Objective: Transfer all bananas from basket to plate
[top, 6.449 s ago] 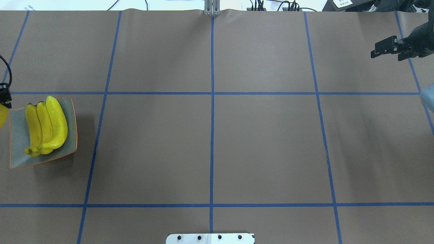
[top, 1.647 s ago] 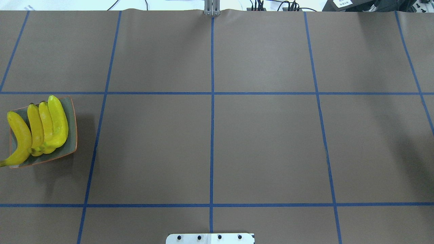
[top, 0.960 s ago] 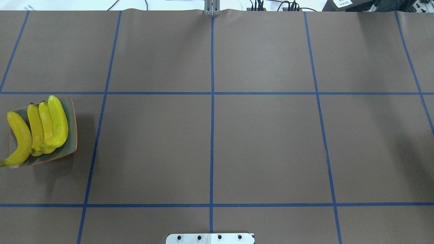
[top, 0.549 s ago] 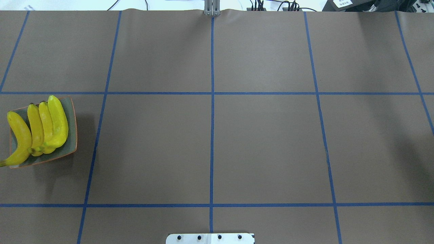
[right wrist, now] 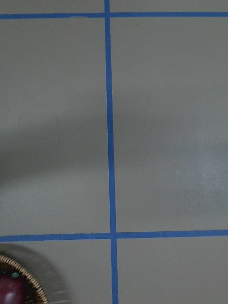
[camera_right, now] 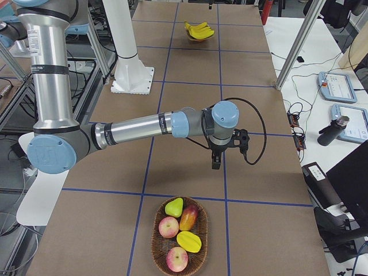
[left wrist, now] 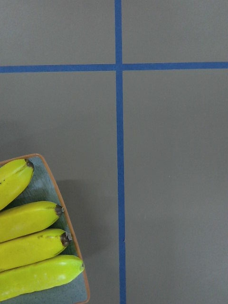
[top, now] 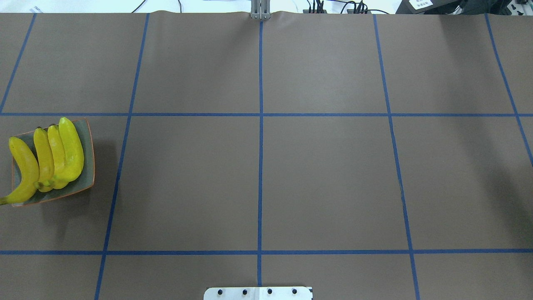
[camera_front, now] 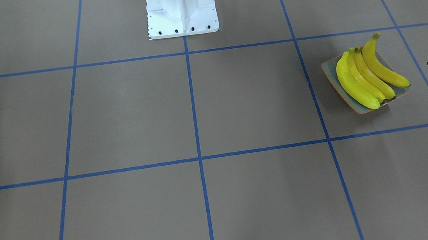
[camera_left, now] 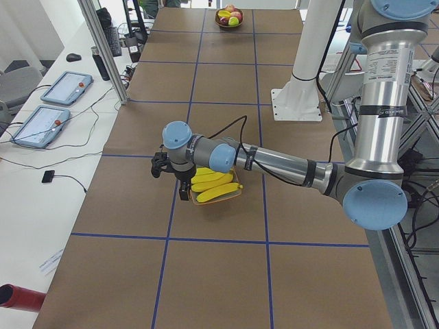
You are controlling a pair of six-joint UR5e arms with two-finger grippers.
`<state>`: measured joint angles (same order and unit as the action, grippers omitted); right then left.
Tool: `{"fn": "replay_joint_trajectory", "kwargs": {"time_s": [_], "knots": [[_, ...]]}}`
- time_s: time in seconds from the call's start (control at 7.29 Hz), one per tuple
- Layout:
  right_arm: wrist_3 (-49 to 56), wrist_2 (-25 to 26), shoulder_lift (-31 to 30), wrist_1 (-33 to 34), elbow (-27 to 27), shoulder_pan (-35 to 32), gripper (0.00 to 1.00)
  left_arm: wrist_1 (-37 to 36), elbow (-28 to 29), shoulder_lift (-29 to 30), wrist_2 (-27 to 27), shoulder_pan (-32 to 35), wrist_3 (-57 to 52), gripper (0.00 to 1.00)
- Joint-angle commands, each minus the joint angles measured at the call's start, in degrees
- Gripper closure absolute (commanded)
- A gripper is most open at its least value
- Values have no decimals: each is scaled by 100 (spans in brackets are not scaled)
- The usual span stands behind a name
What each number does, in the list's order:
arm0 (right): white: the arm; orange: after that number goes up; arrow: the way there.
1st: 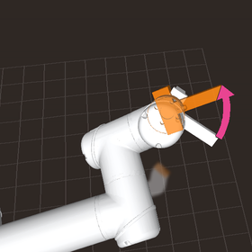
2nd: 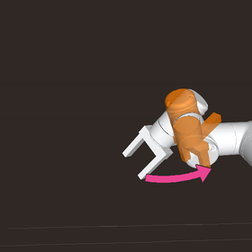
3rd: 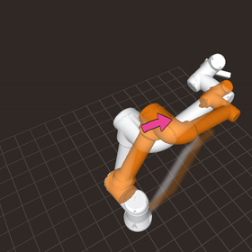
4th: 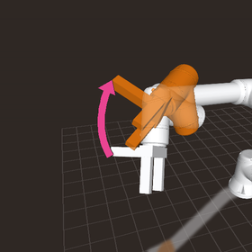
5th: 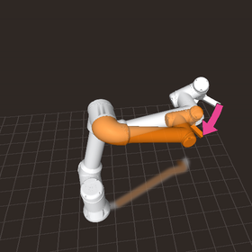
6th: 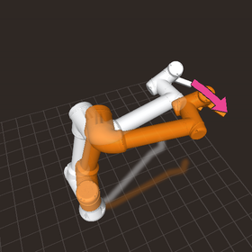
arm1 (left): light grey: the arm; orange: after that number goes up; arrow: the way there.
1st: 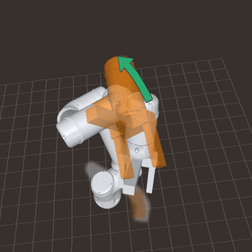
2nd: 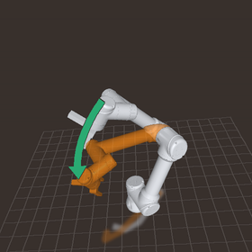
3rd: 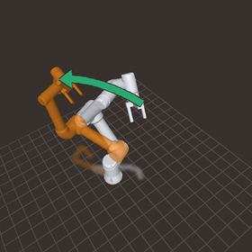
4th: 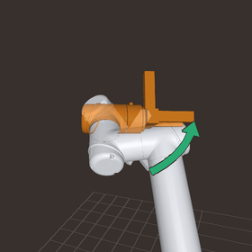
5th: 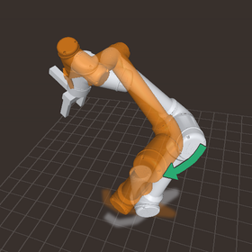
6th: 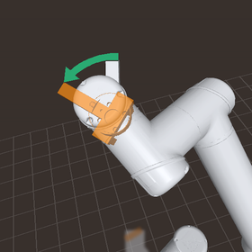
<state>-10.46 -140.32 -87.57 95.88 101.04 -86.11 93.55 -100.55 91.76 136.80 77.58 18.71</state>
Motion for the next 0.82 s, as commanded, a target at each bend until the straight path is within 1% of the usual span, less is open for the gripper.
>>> {"fn": "replay_joint_trajectory", "kwargs": {"time_s": [0.0,0.27,0.69], "knots": [[-9,-22,-32,1,83,-11,0,-3,-17,-9,-4,3,1,0],[-9,-13,-32,-8,74,-11,0,6,-17,-9,5,3,1,0],[-70,-5,3,-8,83,-11,0,14,-262,-18,-4,21,-16,0]]}}
